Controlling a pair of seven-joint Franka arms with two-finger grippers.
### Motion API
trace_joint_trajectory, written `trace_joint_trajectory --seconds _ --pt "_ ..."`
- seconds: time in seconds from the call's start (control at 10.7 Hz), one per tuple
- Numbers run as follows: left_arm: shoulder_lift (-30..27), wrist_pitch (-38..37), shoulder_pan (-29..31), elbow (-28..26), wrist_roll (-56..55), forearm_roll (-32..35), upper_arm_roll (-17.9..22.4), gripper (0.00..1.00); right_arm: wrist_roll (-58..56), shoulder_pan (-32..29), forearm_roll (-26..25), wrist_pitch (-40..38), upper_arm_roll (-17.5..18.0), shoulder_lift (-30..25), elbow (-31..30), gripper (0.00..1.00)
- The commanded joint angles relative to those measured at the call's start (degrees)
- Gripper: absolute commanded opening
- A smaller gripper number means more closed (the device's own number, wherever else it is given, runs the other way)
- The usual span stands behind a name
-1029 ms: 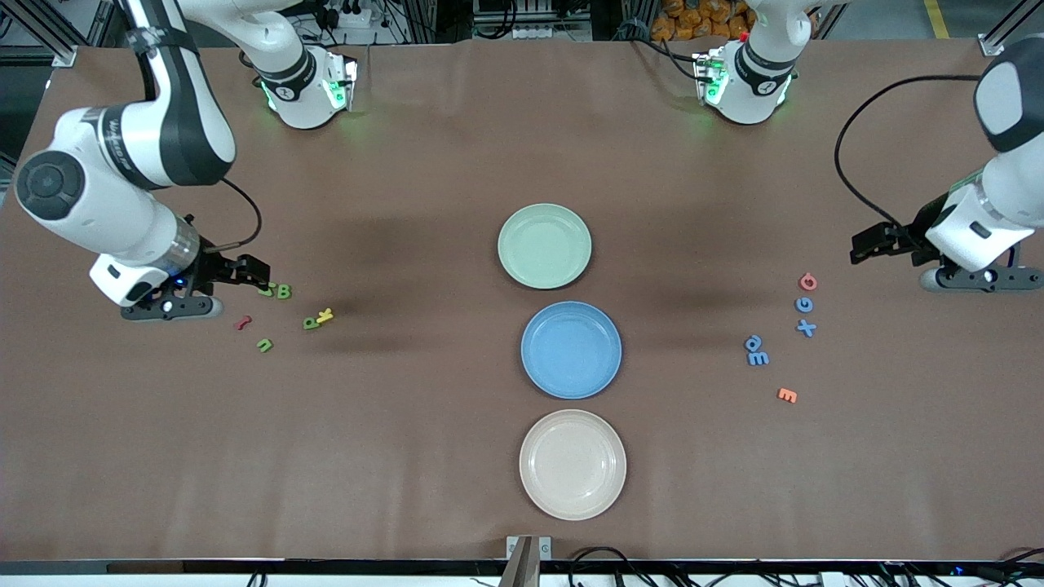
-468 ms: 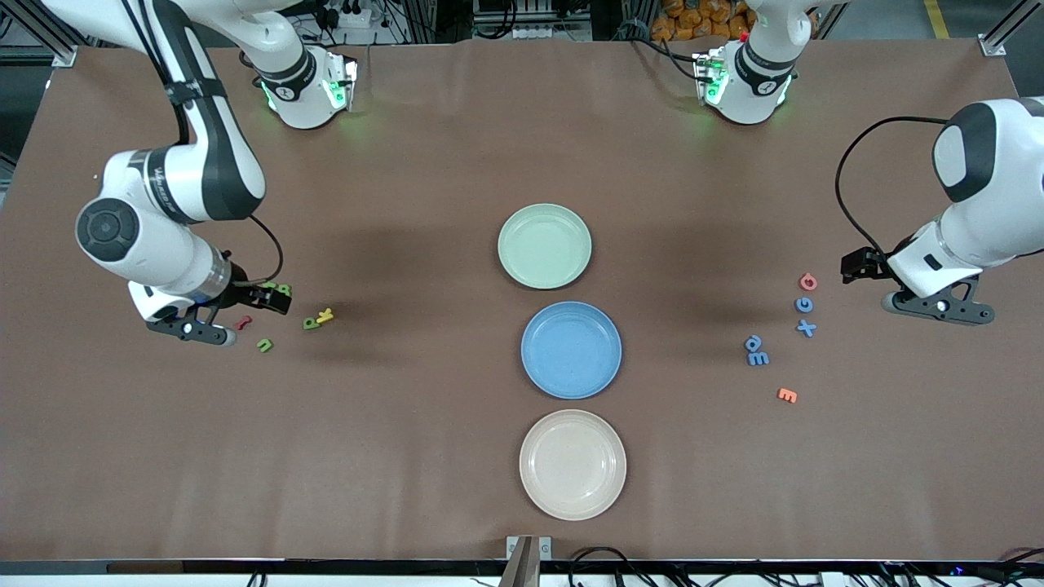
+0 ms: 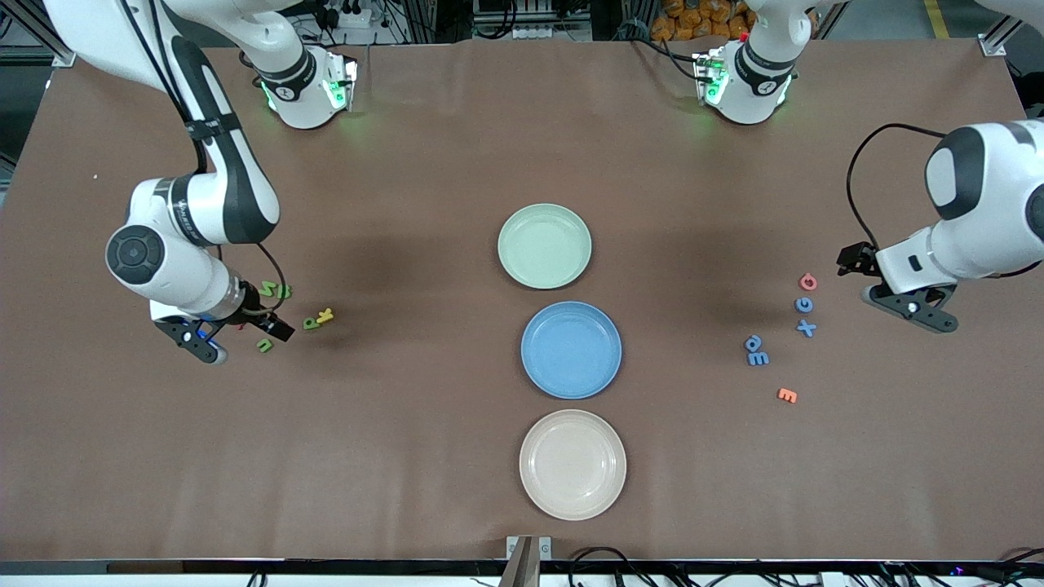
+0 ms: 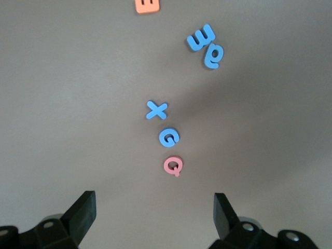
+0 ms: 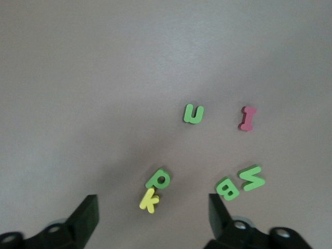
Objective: Sort letters by color into matching plates
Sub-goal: 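Lower the left gripper to blue X while the right gripper nears green p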
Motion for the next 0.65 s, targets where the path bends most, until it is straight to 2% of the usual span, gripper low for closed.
trace_joint_trajectory --seconds 0.0,0.19,0.28,0.37,0.56 --pt "3.80 3.46 -0.11 -0.26 1.89 1.13 -0.59 1.00 13.37 -0.59 -0.09 1.43 0.07 2.02 1.17 0.93" --pt "8.62 9.08 -0.90 0.09 1.89 2.34 -0.42 1.00 14.79 -1.46 2.18 3.01 -0.11 3.25 1.18 0.93" --pt "10.04 10.67 -0.91 0.26 1.72 6.18 -0.51 1.00 15.67 -1.64 5.51 3.45 -0.20 3.96 1.18 0.93" --pt "10.92 11.12 -0.91 0.53 1.45 7.61 -0.51 1.00 17.59 -1.82 7.98 4.32 -0.46 4.75 1.26 0.93" --pt "12.50 11.22 -0.73 0.62 1.80 7.89 -0.51 1.00 22.25 -1.91 8.79 5.47 -0.99 6.50 2.14 0.92"
